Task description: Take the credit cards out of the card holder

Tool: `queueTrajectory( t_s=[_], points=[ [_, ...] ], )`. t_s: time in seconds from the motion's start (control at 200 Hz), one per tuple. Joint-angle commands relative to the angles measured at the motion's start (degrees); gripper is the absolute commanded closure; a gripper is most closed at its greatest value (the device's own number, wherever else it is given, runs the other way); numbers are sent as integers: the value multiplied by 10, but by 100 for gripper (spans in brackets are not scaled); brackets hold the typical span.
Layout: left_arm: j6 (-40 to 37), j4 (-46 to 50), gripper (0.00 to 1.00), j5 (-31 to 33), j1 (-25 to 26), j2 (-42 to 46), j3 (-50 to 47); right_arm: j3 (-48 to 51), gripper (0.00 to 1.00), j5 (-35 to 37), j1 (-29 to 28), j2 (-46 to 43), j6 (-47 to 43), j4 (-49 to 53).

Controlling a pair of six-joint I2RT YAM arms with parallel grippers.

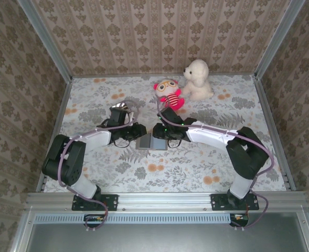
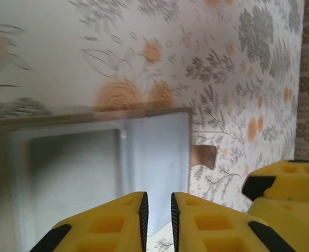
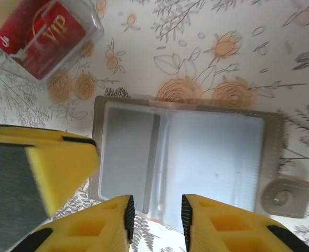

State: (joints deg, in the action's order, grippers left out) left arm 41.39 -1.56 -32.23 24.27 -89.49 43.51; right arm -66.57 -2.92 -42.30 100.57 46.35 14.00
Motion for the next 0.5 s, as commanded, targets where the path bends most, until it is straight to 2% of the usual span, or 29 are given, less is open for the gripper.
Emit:
queueTrajectory(
  t_s=[0.0, 0.095, 0.24, 0.495],
  points=[
    [-22, 56, 72, 45, -18, 28, -16, -27, 66, -26, -3, 34, 9, 35],
    [-18, 61, 65, 46, -20, 26, -23, -39, 66, -28, -3, 58, 14, 52],
    [-21, 49, 60, 8, -21, 3, -19, -56, 65, -28, -3, 85, 13, 79],
    [-21, 42, 57, -8, -21, -31, -11, -63, 63, -24, -3, 109, 7, 100]
  ],
)
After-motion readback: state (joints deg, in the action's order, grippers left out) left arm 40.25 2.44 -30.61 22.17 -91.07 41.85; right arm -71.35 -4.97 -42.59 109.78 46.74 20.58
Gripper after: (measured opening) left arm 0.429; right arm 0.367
